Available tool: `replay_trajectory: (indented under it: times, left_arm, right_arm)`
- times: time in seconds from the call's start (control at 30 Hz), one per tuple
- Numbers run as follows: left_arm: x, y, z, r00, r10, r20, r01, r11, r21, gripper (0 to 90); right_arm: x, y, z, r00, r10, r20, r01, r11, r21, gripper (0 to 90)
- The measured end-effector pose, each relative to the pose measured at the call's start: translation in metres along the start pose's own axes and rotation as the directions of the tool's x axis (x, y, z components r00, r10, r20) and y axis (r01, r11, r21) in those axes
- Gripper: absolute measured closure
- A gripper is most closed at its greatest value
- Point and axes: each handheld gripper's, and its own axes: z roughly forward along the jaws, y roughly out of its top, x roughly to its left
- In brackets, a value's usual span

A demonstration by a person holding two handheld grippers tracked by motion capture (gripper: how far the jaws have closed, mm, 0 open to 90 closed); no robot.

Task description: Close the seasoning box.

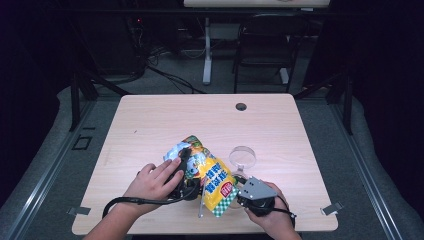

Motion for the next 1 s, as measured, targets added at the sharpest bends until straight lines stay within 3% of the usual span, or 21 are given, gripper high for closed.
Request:
replay_trajectory:
  times: [0.2,0.33,0.6,0.8,1.0]
  left_arm:
    - [0.0018,-0.0004,0.0009,0.9999,-0.006,0.015,0.006,1.0000,-0.001,59.1]
    - [0.0017,-0.0012,0.0025,0.9988,-0.014,0.047,0.015,0.9998,-0.010,59.2]
    - [0.0001,0.0002,0.0026,0.9987,-0.009,0.050,0.010,0.9998,-0.017,59.4]
    - [0.0007,0.0027,0.0000,0.9998,0.011,0.017,-0.011,0.9999,-0.011,59.4]
    - [0.0006,0.0042,0.0006,0.9998,0.019,0.011,-0.019,0.9997,-0.014,59.4]
  right_arm:
    - [0.0007,-0.0001,-0.0004,0.9993,-0.022,0.028,0.023,1.000,-0.007,68.7]
    - [0.0007,-0.0013,0.0006,0.9982,-0.045,0.040,0.045,0.999,0.006,68.5]
    - [0.0029,-0.0008,0.0017,0.9962,-0.075,0.046,0.074,0.997,0.006,69.1]
    - [0.0027,0.0005,0.0006,0.9980,-0.056,0.029,0.056,0.998,0.007,70.3]
    - [0.0008,0.0005,-0.0004,0.9996,-0.027,0.012,0.027,1.000,0.013,70.4]
